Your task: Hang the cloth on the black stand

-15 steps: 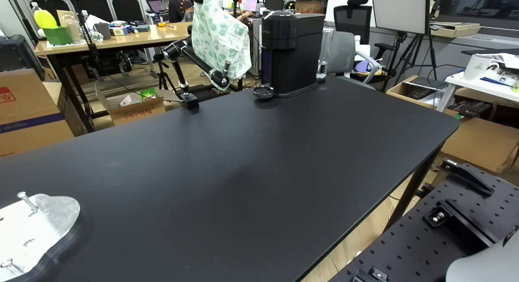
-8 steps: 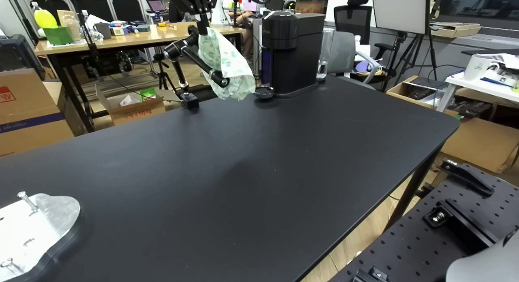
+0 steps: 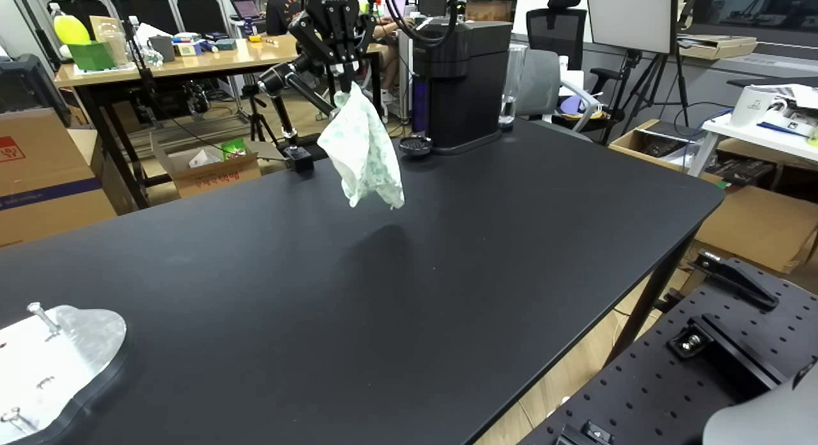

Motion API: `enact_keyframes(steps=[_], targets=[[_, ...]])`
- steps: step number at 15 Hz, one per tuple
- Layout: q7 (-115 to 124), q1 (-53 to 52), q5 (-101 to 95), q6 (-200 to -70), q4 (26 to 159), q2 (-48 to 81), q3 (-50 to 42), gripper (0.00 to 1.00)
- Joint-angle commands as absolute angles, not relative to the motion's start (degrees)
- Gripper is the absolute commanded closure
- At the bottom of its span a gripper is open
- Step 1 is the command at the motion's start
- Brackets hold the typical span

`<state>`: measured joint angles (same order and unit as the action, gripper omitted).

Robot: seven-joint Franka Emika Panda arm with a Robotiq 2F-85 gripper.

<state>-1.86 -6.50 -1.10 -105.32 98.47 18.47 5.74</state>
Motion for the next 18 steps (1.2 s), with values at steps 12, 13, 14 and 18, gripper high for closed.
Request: enact_keyframes(steps=[12,13,14,18], targets=[[4.74,-9.68,-2.00,-102.75,82.24,23.57,5.41,1.00],[4.89,-9.86,-1.90,-102.68,82.16,23.84,5.41,1.00],[5.04,-10.05,-1.84,-102.69,82.15,24.09,5.42,1.00],[4.93,-10.23,-1.61,-102.10,82.09,25.86,5.37,1.00]])
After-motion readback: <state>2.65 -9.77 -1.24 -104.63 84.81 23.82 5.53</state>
